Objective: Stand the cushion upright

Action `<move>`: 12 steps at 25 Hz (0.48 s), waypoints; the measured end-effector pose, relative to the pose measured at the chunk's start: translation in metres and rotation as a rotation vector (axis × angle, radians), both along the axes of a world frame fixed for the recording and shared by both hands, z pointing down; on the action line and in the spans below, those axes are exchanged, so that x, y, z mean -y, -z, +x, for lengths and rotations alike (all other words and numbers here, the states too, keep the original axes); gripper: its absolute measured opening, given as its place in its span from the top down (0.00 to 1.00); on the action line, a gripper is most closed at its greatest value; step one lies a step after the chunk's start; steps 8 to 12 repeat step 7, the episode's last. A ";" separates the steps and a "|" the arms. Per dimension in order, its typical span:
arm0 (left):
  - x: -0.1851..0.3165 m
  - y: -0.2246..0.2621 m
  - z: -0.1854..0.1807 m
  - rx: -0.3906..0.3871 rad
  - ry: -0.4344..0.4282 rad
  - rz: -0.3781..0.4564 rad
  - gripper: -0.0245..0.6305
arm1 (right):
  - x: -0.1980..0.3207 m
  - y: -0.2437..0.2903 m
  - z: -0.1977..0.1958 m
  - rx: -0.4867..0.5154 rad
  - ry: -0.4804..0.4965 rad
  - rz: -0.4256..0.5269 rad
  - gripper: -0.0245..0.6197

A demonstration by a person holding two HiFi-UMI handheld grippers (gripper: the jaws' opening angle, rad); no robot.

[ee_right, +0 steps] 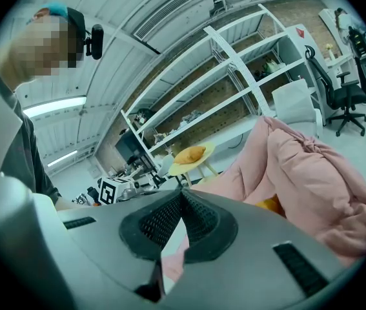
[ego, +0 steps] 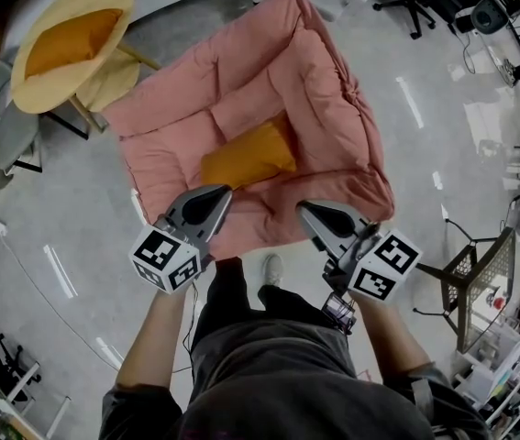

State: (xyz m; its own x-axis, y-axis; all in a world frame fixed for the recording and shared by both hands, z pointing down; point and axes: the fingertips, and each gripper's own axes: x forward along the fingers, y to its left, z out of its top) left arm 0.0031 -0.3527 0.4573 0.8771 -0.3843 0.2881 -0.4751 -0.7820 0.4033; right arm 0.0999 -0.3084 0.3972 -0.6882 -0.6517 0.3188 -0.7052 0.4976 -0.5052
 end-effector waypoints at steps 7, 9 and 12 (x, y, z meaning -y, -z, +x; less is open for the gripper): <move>0.001 -0.003 -0.001 -0.004 -0.001 -0.003 0.94 | 0.001 -0.002 0.000 -0.008 0.001 -0.002 0.94; 0.001 -0.003 -0.001 -0.004 -0.001 -0.003 0.94 | 0.001 -0.002 0.000 -0.008 0.001 -0.002 0.94; 0.001 -0.003 -0.001 -0.004 -0.001 -0.003 0.94 | 0.001 -0.002 0.000 -0.008 0.001 -0.002 0.94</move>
